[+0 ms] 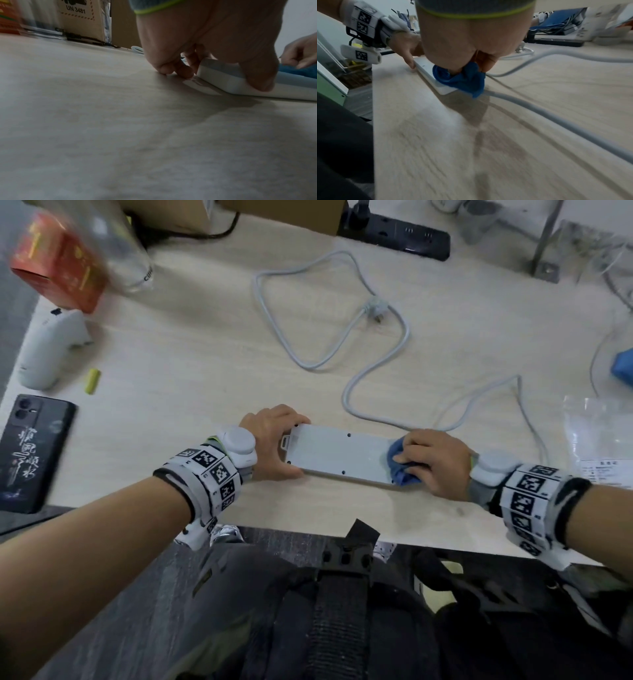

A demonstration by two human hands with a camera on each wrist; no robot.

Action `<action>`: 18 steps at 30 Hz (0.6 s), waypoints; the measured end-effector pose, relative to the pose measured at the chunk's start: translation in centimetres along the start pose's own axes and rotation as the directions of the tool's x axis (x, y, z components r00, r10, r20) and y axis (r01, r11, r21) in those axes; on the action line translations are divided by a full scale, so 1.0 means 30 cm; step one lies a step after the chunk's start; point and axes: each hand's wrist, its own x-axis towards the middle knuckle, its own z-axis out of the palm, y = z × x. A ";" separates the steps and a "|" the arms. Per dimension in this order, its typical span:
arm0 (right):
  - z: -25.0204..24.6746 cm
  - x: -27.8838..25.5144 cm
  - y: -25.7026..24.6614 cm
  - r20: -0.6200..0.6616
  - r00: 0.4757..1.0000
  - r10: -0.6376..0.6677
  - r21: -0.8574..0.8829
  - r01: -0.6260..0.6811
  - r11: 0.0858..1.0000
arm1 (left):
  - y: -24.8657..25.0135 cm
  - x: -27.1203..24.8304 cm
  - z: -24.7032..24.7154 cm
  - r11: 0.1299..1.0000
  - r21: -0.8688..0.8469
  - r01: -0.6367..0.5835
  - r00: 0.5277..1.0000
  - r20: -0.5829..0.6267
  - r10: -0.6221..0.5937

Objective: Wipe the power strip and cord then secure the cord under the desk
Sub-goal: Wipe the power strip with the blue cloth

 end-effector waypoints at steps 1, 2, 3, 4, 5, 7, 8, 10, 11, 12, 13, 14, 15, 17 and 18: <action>0.001 -0.007 0.002 0.000 1.000 0.001 -0.015 -0.001 1.000 | 0.007 0.002 -0.004 0.999 0.031 0.009 1.000 0.016 -0.010; 0.006 -0.006 0.000 -0.005 1.000 -0.005 -0.026 0.005 1.000 | 0.016 0.005 -0.009 0.996 0.086 0.015 0.999 0.033 -0.018; 0.015 -0.001 -0.001 -0.012 1.000 -0.015 -0.030 0.015 0.999 | 0.030 0.011 -0.014 0.985 0.171 0.009 0.999 0.051 -0.019; 0.023 0.007 -0.002 -0.014 1.000 -0.023 -0.025 0.023 0.999 | 0.047 0.017 -0.018 0.963 0.268 -0.009 0.998 0.070 -0.010; 0.031 0.020 -0.002 -0.012 0.999 -0.035 -0.015 0.035 0.999 | 0.063 0.022 -0.021 0.937 0.349 -0.026 0.997 0.082 -0.003; 0.036 0.032 0.007 -0.003 0.999 -0.033 -0.001 0.033 0.999 | 0.107 0.033 -0.011 0.901 0.427 -0.074 0.993 0.111 0.029; 0.036 0.031 0.012 0.005 1.000 -0.024 0.005 0.024 1.000 | 0.130 0.041 0.000 0.893 0.439 -0.098 0.991 0.130 0.045; 0.041 0.020 0.013 0.013 1.000 0.003 -0.002 -0.003 1.000 | 0.160 0.057 0.017 0.888 0.448 -0.107 0.988 0.149 0.045; 0.041 0.015 0.010 0.006 1.000 0.022 -0.003 -0.022 1.000 | 0.165 0.065 0.019 0.890 0.444 -0.099 0.989 0.147 0.036; 0.043 0.011 0.006 -0.011 0.999 0.042 0.004 -0.042 0.999 | 0.163 0.068 0.019 0.896 0.435 -0.089 0.989 0.146 0.028; 0.048 0.010 -0.002 -0.024 0.998 0.056 0.022 -0.055 0.998 | 0.159 0.069 0.019 0.903 0.422 -0.080 0.989 0.146 0.019; 0.054 0.013 -0.017 -0.041 0.997 0.059 0.042 -0.057 0.997 | 0.156 0.069 0.018 0.908 0.413 -0.072 0.989 0.145 0.012; 0.065 0.023 -0.037 -0.049 0.998 0.047 0.062 -0.044 0.997 | 0.156 0.071 0.017 0.909 0.412 -0.068 0.989 0.144 0.008; 0.101 0.083 -0.103 -0.034 0.999 0.008 0.104 -0.004 0.995 | 0.159 0.075 0.014 0.908 0.416 -0.057 0.991 0.136 0.000; 0.125 0.130 -0.140 -0.025 1.000 -0.010 0.119 0.013 0.993 | 0.161 0.076 0.012 0.911 0.409 -0.051 0.992 0.129 -0.003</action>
